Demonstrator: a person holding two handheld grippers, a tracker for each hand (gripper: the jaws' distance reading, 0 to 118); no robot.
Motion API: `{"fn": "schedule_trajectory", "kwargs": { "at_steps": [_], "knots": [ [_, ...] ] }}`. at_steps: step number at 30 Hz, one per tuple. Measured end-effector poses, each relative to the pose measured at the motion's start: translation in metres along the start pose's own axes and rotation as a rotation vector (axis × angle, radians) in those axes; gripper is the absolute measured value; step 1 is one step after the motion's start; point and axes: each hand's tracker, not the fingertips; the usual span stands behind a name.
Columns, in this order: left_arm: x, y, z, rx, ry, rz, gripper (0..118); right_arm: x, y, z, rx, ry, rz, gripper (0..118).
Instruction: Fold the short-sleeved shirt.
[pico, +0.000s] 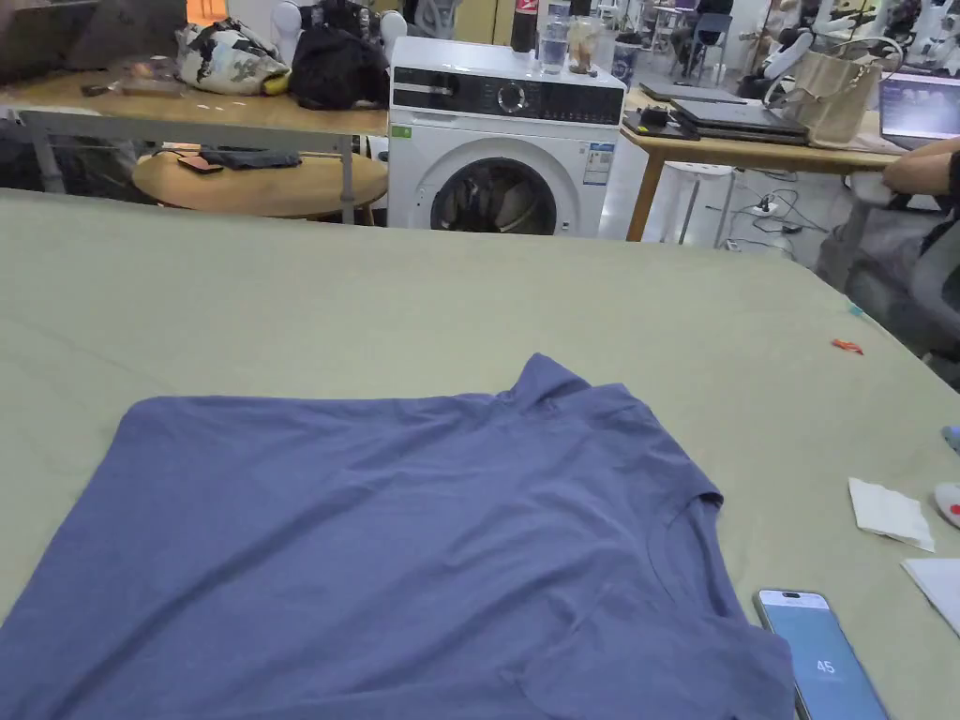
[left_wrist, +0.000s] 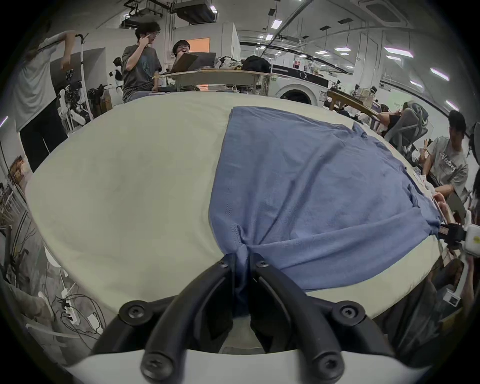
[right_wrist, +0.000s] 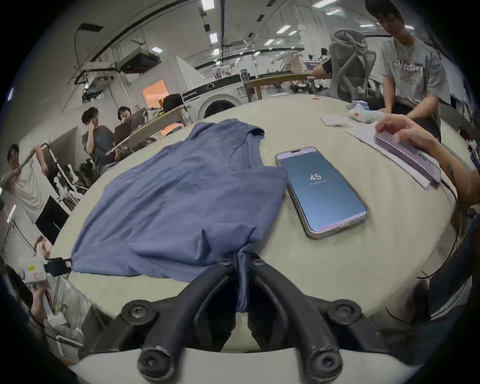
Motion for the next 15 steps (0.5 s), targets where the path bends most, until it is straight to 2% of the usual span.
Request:
{"fn": "schedule_trajectory", "kwargs": {
  "at_steps": [3, 5, 6, 8, 11, 15],
  "knots": [
    [0.000, 0.016, 0.016, 0.075, -0.058, 0.037, 4, -0.010, 0.021, 0.013, 0.067, -0.017, 0.054, 2],
    [0.008, 0.044, 0.025, 0.170, -0.047, 0.004, 4, -0.013, 0.048, 0.010, 0.113, 0.005, 0.063, 2],
    [0.009, 0.060, 0.023, 0.157, -0.041, -0.026, 4, -0.014, 0.063, 0.004, 0.122, 0.008, 0.060, 2],
    [0.015, 0.096, 0.010, 0.186, -0.045, -0.041, 4, -0.021, 0.098, -0.015, 0.132, 0.022, 0.060, 2],
    [0.013, 0.143, -0.027, 0.182, -0.059, -0.035, 4, -0.029, 0.142, -0.059, 0.126, -0.004, 0.122, 2],
    [0.011, 0.184, -0.084, 0.137, -0.043, 0.002, 4, -0.029, 0.184, -0.118, 0.105, -0.013, 0.116, 2]
  ]
}}
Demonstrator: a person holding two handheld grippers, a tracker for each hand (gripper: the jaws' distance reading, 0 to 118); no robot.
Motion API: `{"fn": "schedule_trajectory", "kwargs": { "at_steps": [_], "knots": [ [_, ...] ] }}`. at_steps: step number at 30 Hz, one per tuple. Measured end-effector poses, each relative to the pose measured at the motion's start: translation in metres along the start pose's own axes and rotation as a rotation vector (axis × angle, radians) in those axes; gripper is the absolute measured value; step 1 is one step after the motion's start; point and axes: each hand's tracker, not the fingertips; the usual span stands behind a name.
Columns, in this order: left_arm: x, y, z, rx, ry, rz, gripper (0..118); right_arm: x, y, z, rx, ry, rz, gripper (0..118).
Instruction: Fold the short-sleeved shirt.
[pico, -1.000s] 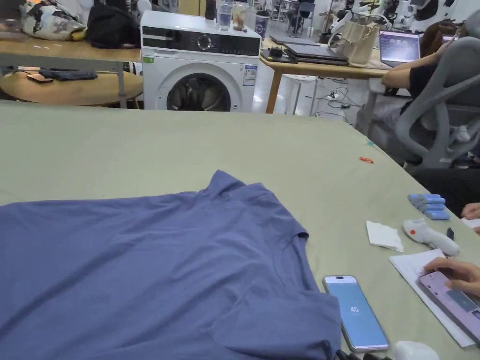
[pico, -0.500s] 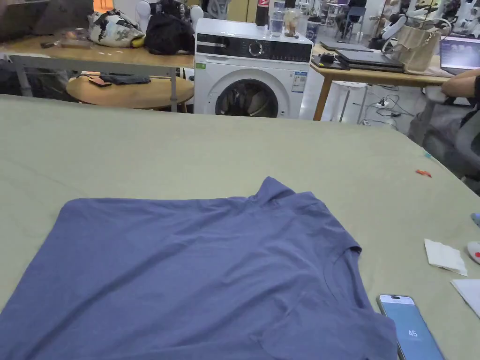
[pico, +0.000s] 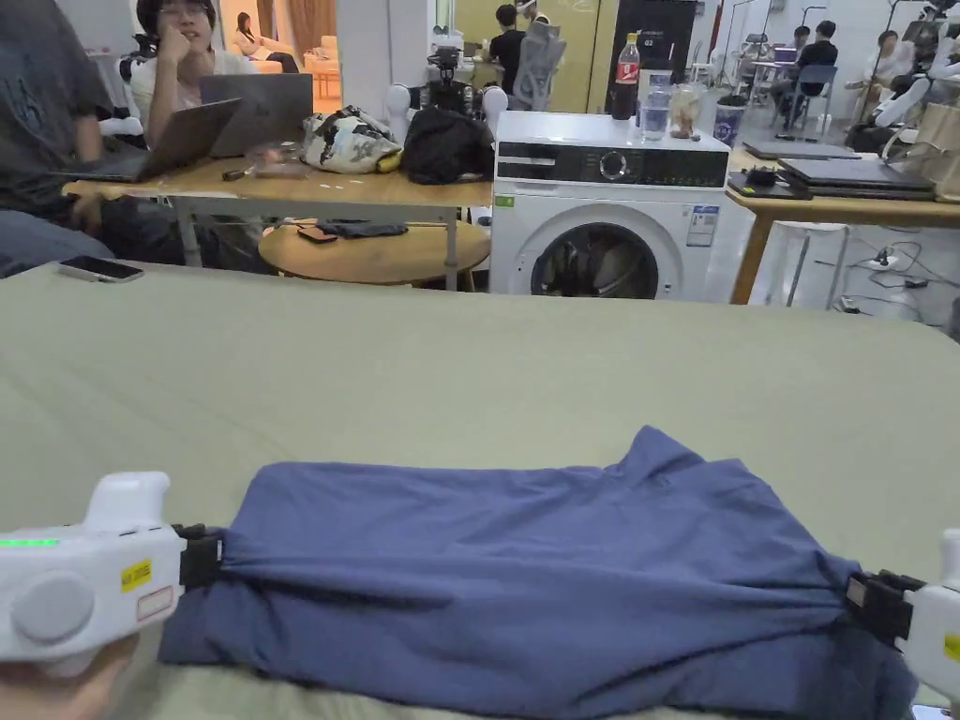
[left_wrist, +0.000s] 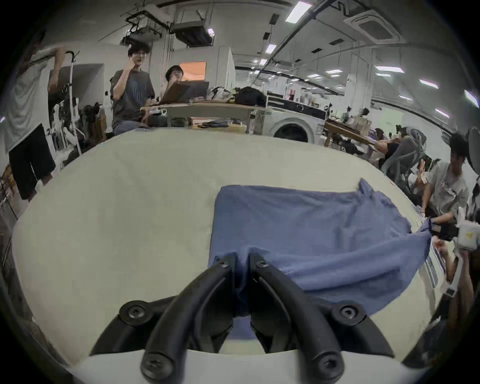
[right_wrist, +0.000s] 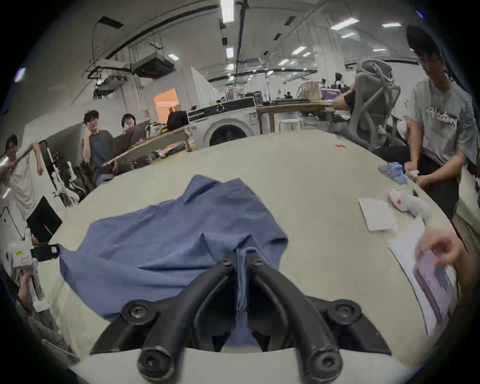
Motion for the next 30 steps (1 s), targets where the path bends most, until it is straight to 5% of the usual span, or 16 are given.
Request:
{"fn": "schedule_trajectory", "kwargs": {
  "at_steps": [4, 5, 7, 8, 9, 16, 18, 19, 21, 30],
  "knots": [
    [0.007, 0.006, -0.032, 0.001, 0.014, 0.075, 4, 0.004, 0.000, -0.040, -0.030, -0.033, -0.024, 6],
    [0.010, 0.003, -0.034, 0.010, 0.027, 0.088, 4, 0.004, -0.004, -0.043, -0.027, -0.047, -0.027, 23],
    [0.015, 0.002, -0.031, 0.045, 0.047, 0.066, 44, 0.004, -0.009, -0.044, -0.022, -0.077, -0.015, 69],
    [0.017, 0.002, -0.026, 0.067, 0.051, 0.045, 74, 0.003, -0.011, -0.040, -0.016, -0.077, -0.011, 76],
    [0.011, 0.004, -0.028, 0.094, 0.044, 0.037, 78, 0.003, -0.011, -0.033, 0.012, -0.076, 0.001, 75],
    [0.049, 0.019, 0.027, 0.248, -0.005, -0.102, 76, -0.051, 0.009, 0.014, 0.150, -0.006, 0.202, 75],
    [0.058, 0.015, 0.039, 0.259, -0.023, -0.112, 63, -0.067, 0.008, 0.024, 0.162, 0.002, 0.239, 69],
    [0.062, 0.012, 0.046, 0.263, -0.037, -0.125, 46, -0.074, 0.006, 0.028, 0.158, 0.015, 0.252, 56],
    [0.067, 0.004, 0.056, 0.263, -0.042, -0.133, 2, -0.083, 0.001, 0.033, 0.157, 0.014, 0.266, 2],
    [0.027, -0.018, 0.074, 0.195, -0.015, -0.041, 0, -0.086, -0.028, 0.035, 0.095, 0.067, 0.224, 0]
  ]
}}
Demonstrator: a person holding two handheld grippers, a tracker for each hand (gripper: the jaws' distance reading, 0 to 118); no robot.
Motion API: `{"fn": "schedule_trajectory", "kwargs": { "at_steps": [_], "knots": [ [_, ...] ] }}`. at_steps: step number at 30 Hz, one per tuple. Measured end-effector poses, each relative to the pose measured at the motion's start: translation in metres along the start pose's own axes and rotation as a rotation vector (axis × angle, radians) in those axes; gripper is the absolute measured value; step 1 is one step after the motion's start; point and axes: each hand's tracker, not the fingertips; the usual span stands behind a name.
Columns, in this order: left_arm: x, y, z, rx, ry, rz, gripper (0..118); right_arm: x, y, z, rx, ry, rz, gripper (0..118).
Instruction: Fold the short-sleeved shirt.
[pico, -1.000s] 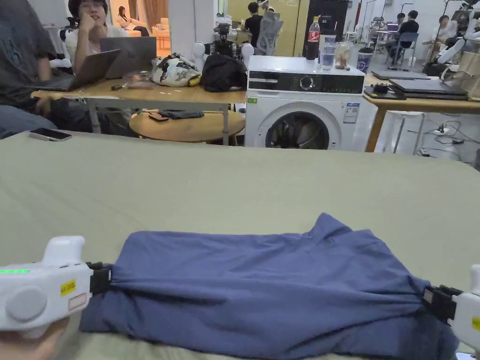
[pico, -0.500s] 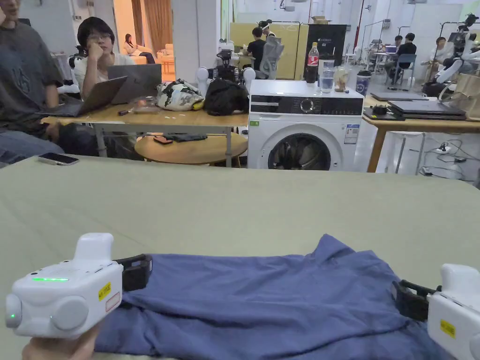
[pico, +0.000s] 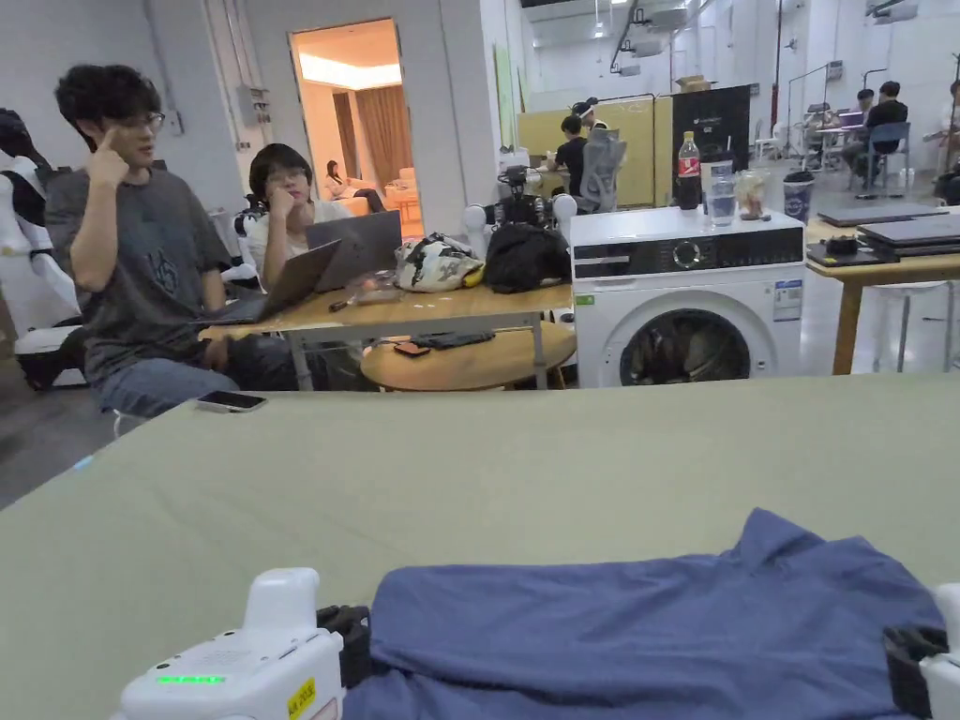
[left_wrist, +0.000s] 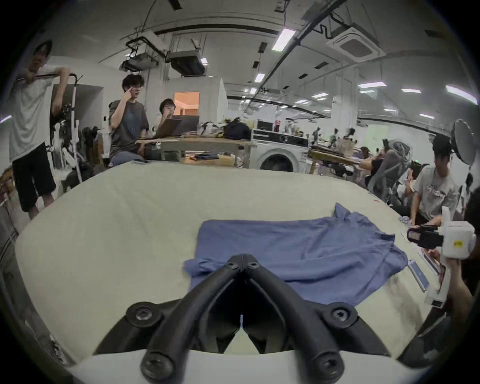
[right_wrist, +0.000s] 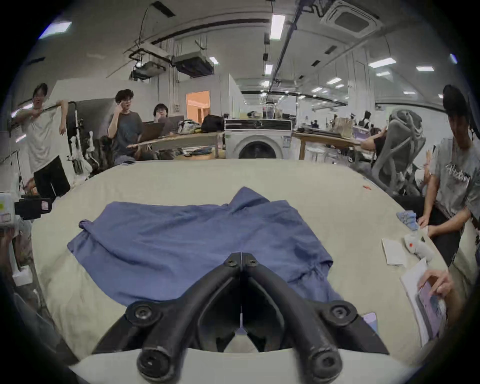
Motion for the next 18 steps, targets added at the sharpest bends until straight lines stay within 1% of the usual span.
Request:
{"fn": "schedule_trajectory", "kwargs": {
  "at_steps": [1, 3, 4, 5, 6, 7, 9, 10, 13, 14, 15, 17, 18],
  "knots": [
    [-0.011, -0.001, 0.000, 0.001, 0.007, 0.022, 0, 0.002, -0.003, 0.001, -0.005, 0.018, -0.025, 0],
    [-0.030, -0.006, -0.004, -0.018, 0.034, 0.100, 0, 0.007, -0.008, 0.003, -0.011, 0.027, -0.052, 0],
    [-0.038, -0.009, -0.009, -0.035, 0.033, 0.128, 7, 0.009, -0.010, 0.004, -0.013, 0.027, -0.057, 0],
    [-0.047, -0.015, -0.017, -0.096, 0.023, 0.162, 37, 0.011, -0.012, 0.006, -0.016, 0.027, -0.065, 0],
    [-0.052, -0.021, -0.026, -0.151, 0.015, 0.179, 57, 0.013, -0.014, 0.009, -0.018, 0.027, -0.075, 0],
    [-0.053, -0.027, -0.036, -0.208, 0.016, 0.194, 61, 0.018, -0.015, 0.012, -0.023, 0.032, -0.085, 0],
    [-0.057, -0.042, -0.053, -0.247, 0.044, 0.201, 61, 0.026, -0.019, 0.017, -0.028, 0.023, -0.098, 0],
    [-0.057, -0.049, -0.064, -0.281, 0.031, 0.224, 61, 0.031, -0.020, 0.020, -0.031, 0.014, -0.105, 0],
    [-0.054, -0.067, -0.091, -0.380, 0.034, 0.280, 61, 0.047, -0.024, 0.027, -0.045, -0.013, -0.126, 0],
    [-0.050, -0.067, -0.093, -0.369, 0.062, 0.235, 57, 0.049, -0.026, 0.032, -0.049, -0.035, -0.128, 0],
    [-0.044, -0.061, -0.088, -0.345, 0.074, 0.190, 44, 0.054, -0.027, 0.034, -0.053, -0.048, -0.132, 0],
    [-0.040, -0.054, -0.091, -0.377, 0.061, 0.156, 0, 0.064, -0.030, 0.035, -0.062, -0.068, -0.156, 0],
    [-0.041, -0.053, -0.094, -0.383, 0.040, 0.165, 0, 0.066, -0.031, 0.034, -0.074, -0.068, -0.171, 0]
  ]
}}
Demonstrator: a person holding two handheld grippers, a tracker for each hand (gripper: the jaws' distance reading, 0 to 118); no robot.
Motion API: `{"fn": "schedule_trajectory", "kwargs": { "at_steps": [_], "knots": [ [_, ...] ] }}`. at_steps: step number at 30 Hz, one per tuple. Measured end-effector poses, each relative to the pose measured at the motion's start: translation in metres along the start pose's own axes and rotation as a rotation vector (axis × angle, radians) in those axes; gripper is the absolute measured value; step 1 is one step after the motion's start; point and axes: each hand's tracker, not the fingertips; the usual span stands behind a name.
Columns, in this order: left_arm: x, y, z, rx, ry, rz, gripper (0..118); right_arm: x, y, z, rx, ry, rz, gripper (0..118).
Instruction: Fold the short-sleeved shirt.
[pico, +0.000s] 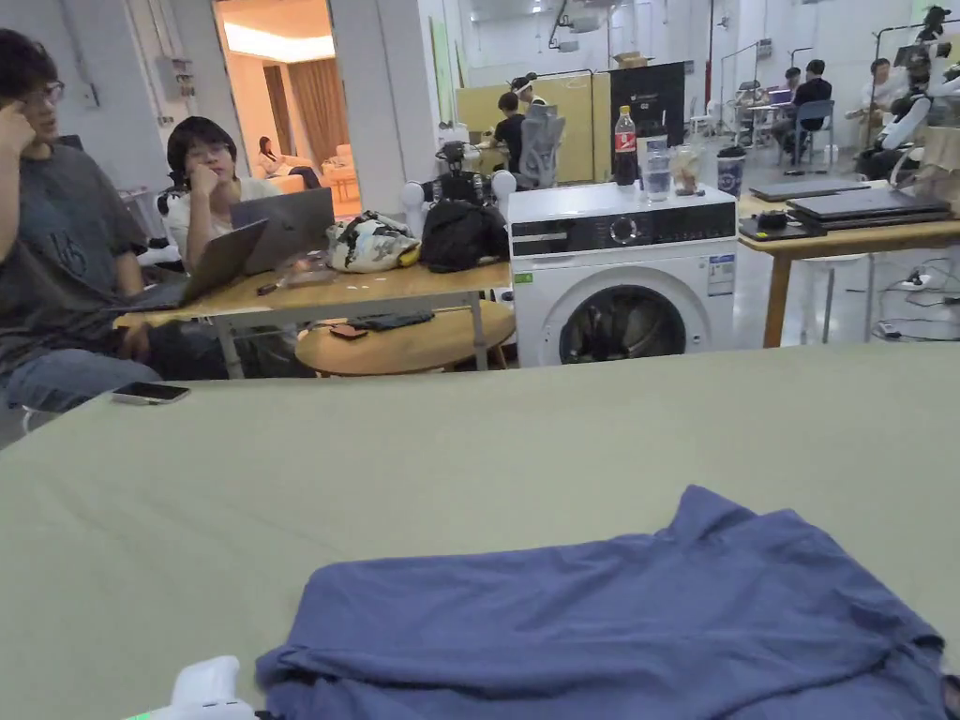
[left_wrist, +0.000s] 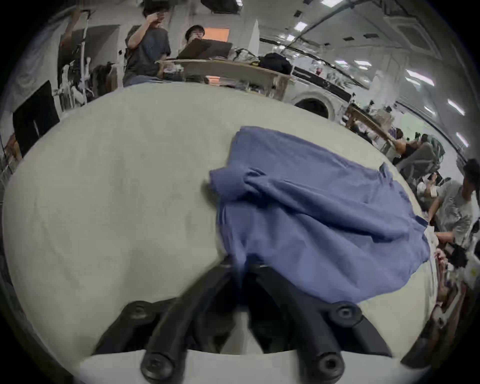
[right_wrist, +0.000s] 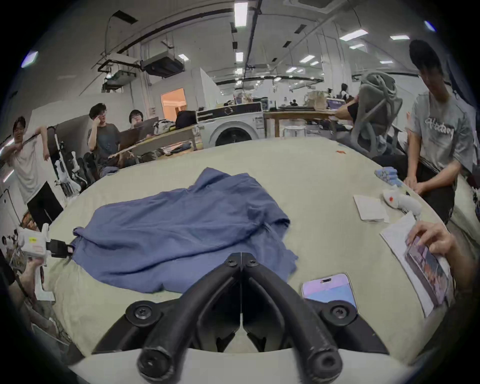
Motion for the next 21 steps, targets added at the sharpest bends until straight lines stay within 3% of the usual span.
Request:
{"fn": "schedule_trajectory", "kwargs": {
  "at_steps": [2, 3, 4, 7, 8, 13, 16, 18, 19, 21],
  "knots": [
    [0.008, -0.003, -0.005, -0.026, -0.012, 0.024, 0, 0.003, -0.003, -0.006, -0.024, -0.013, -0.004, 0],
    [0.011, -0.005, -0.009, -0.023, 0.010, -0.001, 0, 0.003, -0.004, -0.009, -0.037, -0.023, 0.004, 7],
    [0.014, -0.005, -0.011, -0.026, 0.021, -0.014, 0, 0.009, -0.008, -0.020, -0.055, -0.044, 0.016, 33],
    [0.012, 0.000, -0.012, -0.046, 0.034, -0.040, 0, 0.010, -0.010, -0.041, -0.105, -0.018, -0.016, 61],
    [0.017, -0.001, -0.008, -0.055, 0.040, -0.065, 0, 0.015, -0.011, -0.055, -0.111, -0.019, -0.042, 75],
    [0.031, -0.004, 0.000, -0.057, 0.068, -0.123, 0, 0.013, -0.009, -0.098, -0.229, -0.078, -0.056, 73],
    [0.033, -0.006, 0.002, -0.052, 0.071, -0.126, 0, 0.011, -0.006, -0.095, -0.243, -0.072, -0.056, 48],
    [0.033, -0.006, 0.004, -0.049, 0.069, -0.127, 0, 0.011, -0.003, -0.094, -0.252, 0.003, -0.093, 5],
    [0.033, -0.006, 0.005, -0.047, 0.068, -0.125, 0, 0.011, -0.004, -0.097, -0.270, -0.008, -0.118, 5],
    [0.028, -0.004, 0.010, -0.039, 0.053, -0.122, 0, 0.013, -0.007, -0.096, -0.261, -0.028, -0.095, 5]
  ]
}}
